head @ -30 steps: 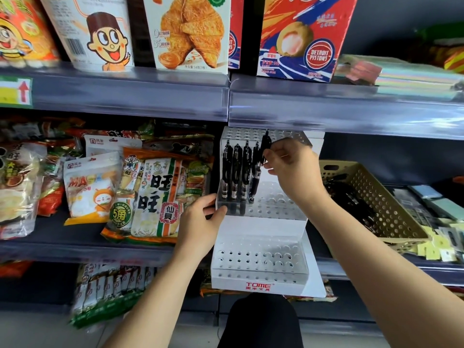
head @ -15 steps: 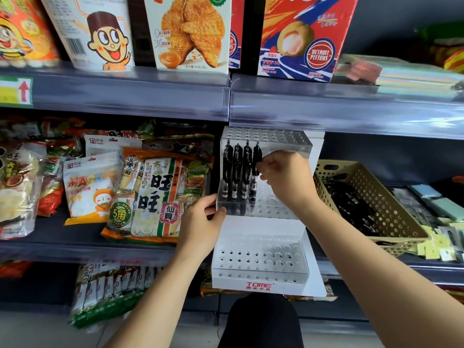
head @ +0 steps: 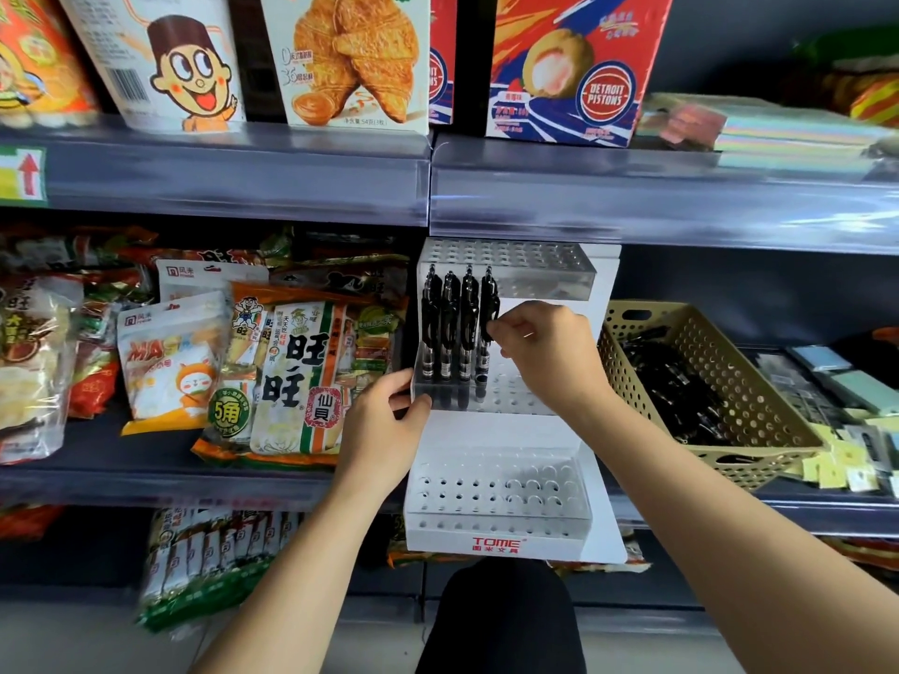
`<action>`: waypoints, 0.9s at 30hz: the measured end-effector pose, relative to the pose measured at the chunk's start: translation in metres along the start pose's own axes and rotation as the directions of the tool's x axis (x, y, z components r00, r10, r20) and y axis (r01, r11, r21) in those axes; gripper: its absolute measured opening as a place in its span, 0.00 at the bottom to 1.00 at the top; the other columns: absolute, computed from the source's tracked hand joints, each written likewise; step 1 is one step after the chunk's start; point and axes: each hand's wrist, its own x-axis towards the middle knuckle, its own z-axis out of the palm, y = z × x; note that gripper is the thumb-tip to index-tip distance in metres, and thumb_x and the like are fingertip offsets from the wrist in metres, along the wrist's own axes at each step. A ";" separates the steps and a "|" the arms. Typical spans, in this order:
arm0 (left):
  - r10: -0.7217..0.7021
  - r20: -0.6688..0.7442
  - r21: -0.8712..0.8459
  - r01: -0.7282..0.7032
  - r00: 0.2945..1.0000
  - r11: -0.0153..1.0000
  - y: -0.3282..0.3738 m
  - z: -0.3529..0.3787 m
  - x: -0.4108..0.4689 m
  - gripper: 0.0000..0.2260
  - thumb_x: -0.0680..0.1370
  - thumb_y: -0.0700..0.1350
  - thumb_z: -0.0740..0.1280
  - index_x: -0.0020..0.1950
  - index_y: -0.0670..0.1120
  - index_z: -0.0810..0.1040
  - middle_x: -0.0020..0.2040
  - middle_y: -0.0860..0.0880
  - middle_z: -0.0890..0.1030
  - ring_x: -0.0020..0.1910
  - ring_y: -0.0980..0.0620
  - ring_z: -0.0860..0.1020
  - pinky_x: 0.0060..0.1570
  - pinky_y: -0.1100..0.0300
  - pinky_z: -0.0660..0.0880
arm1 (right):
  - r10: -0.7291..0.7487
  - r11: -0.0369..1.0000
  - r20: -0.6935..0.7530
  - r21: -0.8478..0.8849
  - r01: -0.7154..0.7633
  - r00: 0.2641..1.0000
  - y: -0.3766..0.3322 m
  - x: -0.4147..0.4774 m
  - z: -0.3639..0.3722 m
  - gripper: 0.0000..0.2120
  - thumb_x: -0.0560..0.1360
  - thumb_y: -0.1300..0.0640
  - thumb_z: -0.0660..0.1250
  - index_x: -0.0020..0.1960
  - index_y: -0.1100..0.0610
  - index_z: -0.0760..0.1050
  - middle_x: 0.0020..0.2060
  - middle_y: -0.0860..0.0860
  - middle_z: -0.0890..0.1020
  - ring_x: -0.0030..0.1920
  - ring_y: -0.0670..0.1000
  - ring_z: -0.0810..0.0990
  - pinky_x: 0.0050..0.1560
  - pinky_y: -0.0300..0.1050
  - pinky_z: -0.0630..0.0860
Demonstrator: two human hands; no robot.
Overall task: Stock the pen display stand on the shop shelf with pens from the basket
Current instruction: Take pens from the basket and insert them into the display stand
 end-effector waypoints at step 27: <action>0.251 0.490 0.117 -0.348 0.835 0.930 0.088 0.179 -0.030 0.21 0.79 0.50 0.63 0.71 0.48 0.69 0.65 0.50 0.75 0.62 0.54 0.74 0.61 0.59 0.73 | 0.272 0.916 -0.031 -0.299 -0.269 0.962 0.189 -0.056 -0.151 0.10 0.77 0.56 0.65 0.55 0.58 0.80 0.48 0.51 0.84 0.42 0.46 0.79 0.42 0.34 0.73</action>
